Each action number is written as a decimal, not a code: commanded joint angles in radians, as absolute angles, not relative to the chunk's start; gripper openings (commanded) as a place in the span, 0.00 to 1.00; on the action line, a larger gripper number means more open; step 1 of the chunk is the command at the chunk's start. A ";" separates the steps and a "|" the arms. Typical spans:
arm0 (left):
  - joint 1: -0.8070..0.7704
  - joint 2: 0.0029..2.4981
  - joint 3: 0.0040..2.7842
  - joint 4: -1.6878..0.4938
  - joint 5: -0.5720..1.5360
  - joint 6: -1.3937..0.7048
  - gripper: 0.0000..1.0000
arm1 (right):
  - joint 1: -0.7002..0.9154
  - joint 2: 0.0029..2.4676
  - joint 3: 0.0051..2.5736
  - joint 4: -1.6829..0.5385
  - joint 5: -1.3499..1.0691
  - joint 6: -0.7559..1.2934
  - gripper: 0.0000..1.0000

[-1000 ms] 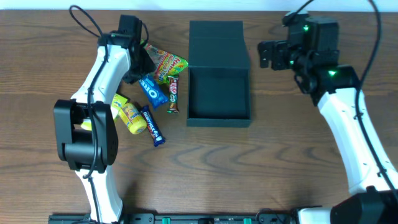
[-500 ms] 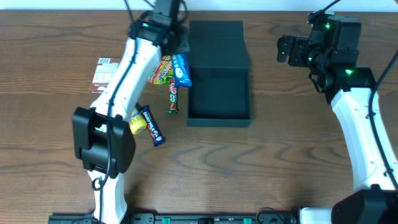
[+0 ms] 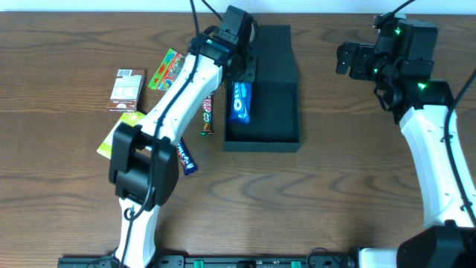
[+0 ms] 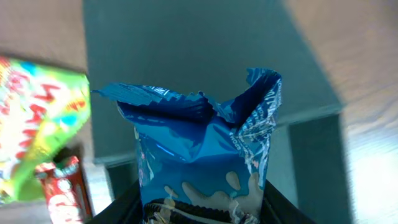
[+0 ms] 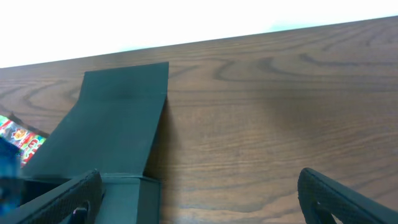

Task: Pack container

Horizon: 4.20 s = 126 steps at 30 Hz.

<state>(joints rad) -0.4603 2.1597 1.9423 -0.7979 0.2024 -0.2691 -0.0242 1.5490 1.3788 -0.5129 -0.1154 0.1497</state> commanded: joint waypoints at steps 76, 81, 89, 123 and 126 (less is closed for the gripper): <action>-0.282 2.192 1.741 -0.833 0.443 -0.419 0.06 | 0.478 2.062 1.378 -0.513 -0.294 0.232 0.01; -0.282 2.192 1.741 -0.834 0.443 -0.419 0.06 | 0.483 2.062 1.378 -0.509 -0.352 0.231 0.01; -0.281 2.192 1.741 -0.921 0.408 -0.395 0.06 | 0.458 2.062 1.378 -0.516 -0.341 0.231 0.02; -0.249 2.176 1.811 -0.963 0.315 -0.443 0.06 | 0.445 2.025 1.577 -0.712 -0.347 0.178 0.02; -0.223 2.165 1.822 -0.949 0.281 -0.502 0.06 | 0.440 2.000 1.608 -0.718 -0.343 0.178 0.02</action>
